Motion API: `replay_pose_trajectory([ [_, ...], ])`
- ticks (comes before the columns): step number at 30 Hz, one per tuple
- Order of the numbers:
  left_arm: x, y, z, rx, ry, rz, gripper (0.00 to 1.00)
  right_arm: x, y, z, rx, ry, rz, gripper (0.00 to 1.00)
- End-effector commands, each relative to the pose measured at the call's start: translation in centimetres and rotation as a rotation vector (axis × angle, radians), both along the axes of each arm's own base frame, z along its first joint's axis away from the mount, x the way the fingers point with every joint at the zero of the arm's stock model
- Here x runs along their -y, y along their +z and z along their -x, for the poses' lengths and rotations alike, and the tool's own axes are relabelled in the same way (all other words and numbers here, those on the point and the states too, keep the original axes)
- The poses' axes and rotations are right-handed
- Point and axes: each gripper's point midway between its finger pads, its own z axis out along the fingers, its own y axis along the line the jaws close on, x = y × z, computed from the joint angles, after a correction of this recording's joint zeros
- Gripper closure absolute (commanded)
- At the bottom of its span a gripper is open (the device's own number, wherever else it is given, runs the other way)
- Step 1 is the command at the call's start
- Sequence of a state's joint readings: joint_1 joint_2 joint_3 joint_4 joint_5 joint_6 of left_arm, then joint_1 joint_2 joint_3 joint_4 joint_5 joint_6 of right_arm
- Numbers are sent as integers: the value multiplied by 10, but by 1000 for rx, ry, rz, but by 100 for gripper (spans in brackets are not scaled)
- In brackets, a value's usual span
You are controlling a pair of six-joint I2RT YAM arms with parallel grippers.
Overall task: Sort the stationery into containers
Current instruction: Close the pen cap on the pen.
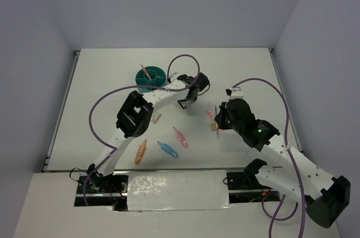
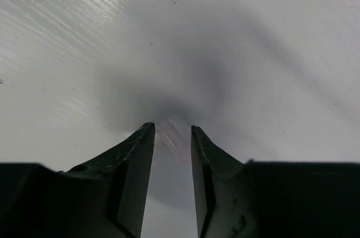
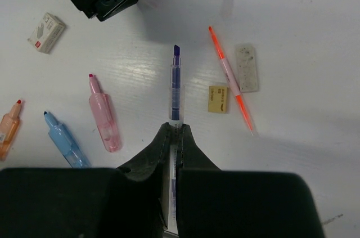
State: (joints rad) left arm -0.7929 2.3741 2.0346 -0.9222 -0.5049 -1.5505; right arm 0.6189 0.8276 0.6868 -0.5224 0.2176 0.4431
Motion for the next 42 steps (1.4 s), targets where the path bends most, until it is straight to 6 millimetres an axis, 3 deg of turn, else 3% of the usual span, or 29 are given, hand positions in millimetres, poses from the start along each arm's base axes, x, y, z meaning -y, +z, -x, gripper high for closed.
replay_pose_trajectory([
  [1, 0, 0, 0, 2, 14, -16, 56, -3, 11, -2, 56, 19, -29, 100],
  [7, 0, -7, 6, -12, 0, -35, 57, -3, 17, -1, 75, 25, -44, 100],
  [13, 3, -27, 16, -60, -51, -51, 61, -1, 21, 0, 89, 20, -57, 100],
  [20, -5, -40, 31, -96, -97, -79, 77, -1, 26, 2, 105, 23, -69, 100],
  [23, -1, -48, 36, -111, -177, -58, 87, -1, 28, 3, 111, 24, -76, 100],
  [24, 13, -42, 33, -87, -254, -11, 97, -4, 29, 3, 113, 39, -86, 100],
  [27, 12, -46, 44, -96, -377, 3, 100, -15, 27, 9, 100, 107, -113, 100],
  [30, 25, -23, 44, 13, -527, 118, 100, -35, 28, 14, 123, 218, -173, 100],
  [31, 32, 2, 37, 119, -570, 199, 100, -51, 29, 21, 129, 304, -232, 100],
  [33, 41, 30, 40, 204, -671, 285, 100, -65, 40, 22, 179, 368, -300, 100],
  [34, 39, 58, 39, 292, -684, 329, 100, -71, 34, 26, 165, 396, -323, 100],
  [38, 35, 129, 41, 524, -776, 397, 100, -85, 39, 28, 209, 414, -402, 100],
  [42, 17, 183, 64, 713, -832, 453, 100, -97, 54, 35, 276, 408, -611, 100],
])
